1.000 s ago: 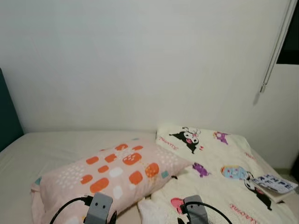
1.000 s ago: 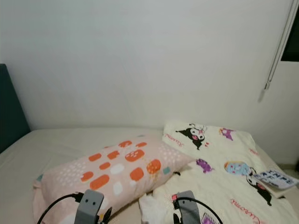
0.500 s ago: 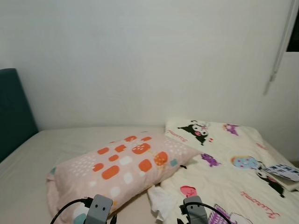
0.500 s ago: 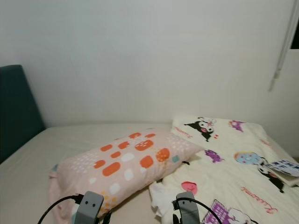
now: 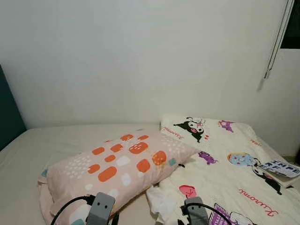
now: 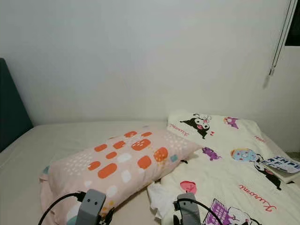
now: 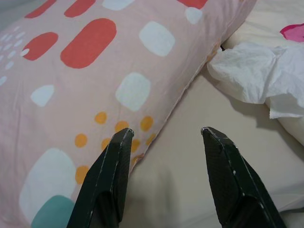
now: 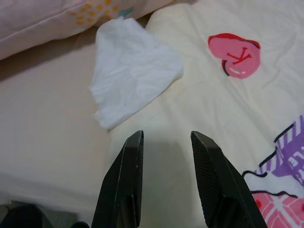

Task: Clean up the room

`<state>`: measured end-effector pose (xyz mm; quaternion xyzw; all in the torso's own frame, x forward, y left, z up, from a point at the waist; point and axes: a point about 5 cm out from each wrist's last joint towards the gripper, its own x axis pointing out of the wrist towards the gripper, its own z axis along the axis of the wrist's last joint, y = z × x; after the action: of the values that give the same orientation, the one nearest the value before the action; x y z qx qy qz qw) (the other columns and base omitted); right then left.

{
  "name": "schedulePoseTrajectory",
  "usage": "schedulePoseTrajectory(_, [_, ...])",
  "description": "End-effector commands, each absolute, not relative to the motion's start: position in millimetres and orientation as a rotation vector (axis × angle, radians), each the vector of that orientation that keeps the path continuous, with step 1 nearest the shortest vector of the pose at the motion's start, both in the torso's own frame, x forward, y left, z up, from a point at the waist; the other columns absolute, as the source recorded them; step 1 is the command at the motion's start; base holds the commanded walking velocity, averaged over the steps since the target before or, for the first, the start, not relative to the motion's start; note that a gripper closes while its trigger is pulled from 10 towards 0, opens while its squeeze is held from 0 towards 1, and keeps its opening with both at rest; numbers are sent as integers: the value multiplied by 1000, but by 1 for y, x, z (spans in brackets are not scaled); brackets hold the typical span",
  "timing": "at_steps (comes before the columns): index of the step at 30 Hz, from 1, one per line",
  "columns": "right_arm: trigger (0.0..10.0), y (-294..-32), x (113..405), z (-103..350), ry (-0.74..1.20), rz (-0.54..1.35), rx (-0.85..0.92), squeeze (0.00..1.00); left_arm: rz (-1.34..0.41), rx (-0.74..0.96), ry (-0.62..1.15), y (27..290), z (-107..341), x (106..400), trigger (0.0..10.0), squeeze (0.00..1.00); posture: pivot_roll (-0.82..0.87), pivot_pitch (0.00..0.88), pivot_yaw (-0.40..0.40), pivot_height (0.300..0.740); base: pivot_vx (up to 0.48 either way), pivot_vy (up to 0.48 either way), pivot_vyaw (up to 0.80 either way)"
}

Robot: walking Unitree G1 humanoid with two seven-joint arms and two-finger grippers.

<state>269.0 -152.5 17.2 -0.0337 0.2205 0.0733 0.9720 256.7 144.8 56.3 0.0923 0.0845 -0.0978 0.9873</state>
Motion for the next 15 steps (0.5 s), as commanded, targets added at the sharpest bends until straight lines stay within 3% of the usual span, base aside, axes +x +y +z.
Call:
schedulePoseTrajectory(1, [10000, -156, 269, 17, 449, 126, -46, 0, -195, 202, 194, 148, 53, 255, 10000, 0, -42, 75, 2, 634, 0, 0, 0])
schedulePoseTrajectory(15, [10000, -157, 276, 24, 421, 155, -89, 0, -212, 198, 199, 148, 52, 252, 10000, 0, -39, 82, -3, 614, 0, 0, 0])
